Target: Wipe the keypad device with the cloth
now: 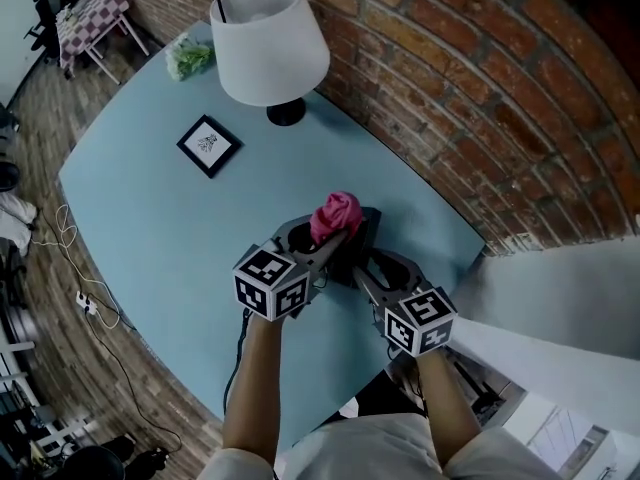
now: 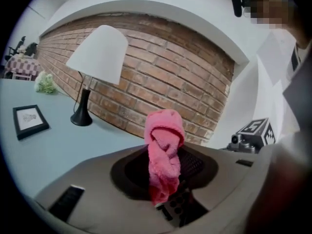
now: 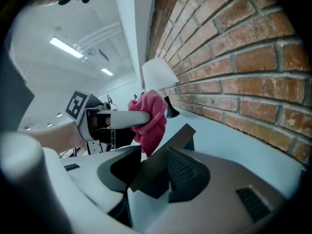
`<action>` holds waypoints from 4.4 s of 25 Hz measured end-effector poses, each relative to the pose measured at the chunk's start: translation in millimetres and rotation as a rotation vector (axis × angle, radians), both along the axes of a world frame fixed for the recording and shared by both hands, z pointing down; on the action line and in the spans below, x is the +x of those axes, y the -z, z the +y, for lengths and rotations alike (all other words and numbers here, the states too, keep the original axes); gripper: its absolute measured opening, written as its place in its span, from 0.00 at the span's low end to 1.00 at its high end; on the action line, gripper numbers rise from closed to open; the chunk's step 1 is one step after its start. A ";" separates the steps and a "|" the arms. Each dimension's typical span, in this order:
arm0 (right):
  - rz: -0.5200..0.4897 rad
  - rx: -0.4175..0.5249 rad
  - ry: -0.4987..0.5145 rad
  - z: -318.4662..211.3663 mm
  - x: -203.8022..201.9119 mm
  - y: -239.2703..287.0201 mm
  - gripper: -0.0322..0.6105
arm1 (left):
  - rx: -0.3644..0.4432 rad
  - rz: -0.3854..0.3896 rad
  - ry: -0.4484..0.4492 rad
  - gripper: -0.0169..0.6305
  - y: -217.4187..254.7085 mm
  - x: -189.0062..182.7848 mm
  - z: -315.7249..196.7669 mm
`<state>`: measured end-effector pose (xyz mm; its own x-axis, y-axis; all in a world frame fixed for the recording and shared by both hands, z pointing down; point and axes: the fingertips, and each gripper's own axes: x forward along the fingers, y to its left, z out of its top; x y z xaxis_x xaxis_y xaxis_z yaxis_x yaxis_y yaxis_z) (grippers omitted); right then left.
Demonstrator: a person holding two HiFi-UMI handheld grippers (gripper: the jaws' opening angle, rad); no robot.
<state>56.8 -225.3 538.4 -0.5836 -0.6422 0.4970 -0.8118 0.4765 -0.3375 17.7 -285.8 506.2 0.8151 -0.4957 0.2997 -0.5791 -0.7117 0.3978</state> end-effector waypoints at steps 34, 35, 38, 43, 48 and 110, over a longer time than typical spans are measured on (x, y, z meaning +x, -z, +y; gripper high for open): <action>-0.104 -0.031 0.034 6.1 -0.6 -5.6 0.35 | -0.227 -0.085 -0.066 0.30 -77.3 -6.1 4.7; -0.103 -0.032 0.037 6.3 -0.7 -5.6 0.35 | -0.231 -0.090 -0.062 0.29 -79.1 -7.7 4.1; -0.101 -0.033 0.038 6.7 -0.8 -5.4 0.35 | -0.237 -0.106 -0.048 0.30 -84.3 -12.7 2.9; -0.102 -0.036 0.031 6.4 -0.7 -6.1 0.35 | -0.236 -0.173 -0.050 0.29 -93.7 -20.6 0.3; -0.098 -0.039 0.028 6.1 -1.2 -5.8 0.35 | -0.230 -0.234 -0.021 0.29 -102.8 -31.1 -2.0; -0.074 -0.069 0.054 24.1 -8.9 -7.9 0.32 | -0.173 -0.310 0.038 0.29 -112.0 -51.7 23.4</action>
